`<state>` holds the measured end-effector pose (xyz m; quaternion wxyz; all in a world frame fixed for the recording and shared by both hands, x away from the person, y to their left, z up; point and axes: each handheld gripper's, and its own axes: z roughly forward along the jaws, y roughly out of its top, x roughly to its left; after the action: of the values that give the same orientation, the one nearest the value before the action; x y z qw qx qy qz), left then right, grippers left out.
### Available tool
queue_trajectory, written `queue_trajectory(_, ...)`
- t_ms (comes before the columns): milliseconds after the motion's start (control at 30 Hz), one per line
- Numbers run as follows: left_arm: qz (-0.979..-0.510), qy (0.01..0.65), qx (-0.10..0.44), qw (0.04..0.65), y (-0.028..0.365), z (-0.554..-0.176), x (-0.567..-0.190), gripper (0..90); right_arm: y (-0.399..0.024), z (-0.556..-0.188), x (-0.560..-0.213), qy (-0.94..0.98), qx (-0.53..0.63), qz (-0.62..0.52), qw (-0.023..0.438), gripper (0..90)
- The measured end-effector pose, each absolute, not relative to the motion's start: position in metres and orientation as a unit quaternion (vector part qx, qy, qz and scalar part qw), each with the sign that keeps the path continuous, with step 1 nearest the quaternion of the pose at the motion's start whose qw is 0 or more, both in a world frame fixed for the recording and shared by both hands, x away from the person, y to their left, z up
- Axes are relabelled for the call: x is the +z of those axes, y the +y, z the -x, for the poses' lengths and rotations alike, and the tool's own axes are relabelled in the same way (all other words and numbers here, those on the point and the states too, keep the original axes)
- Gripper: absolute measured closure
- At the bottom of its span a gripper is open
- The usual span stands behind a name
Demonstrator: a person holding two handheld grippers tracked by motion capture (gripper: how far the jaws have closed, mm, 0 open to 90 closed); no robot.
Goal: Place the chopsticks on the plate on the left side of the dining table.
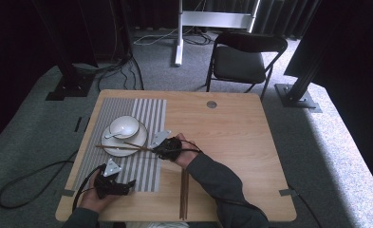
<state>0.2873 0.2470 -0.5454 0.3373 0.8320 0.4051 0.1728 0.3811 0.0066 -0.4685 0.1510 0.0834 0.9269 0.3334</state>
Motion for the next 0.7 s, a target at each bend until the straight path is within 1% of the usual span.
queue_trajectory(700,-0.832,0.405,0.173,0.338,0.247,-0.287,-0.545,10.3,0.025,-0.387,-0.469,0.930,0.330,-0.065,0.149,85.0)
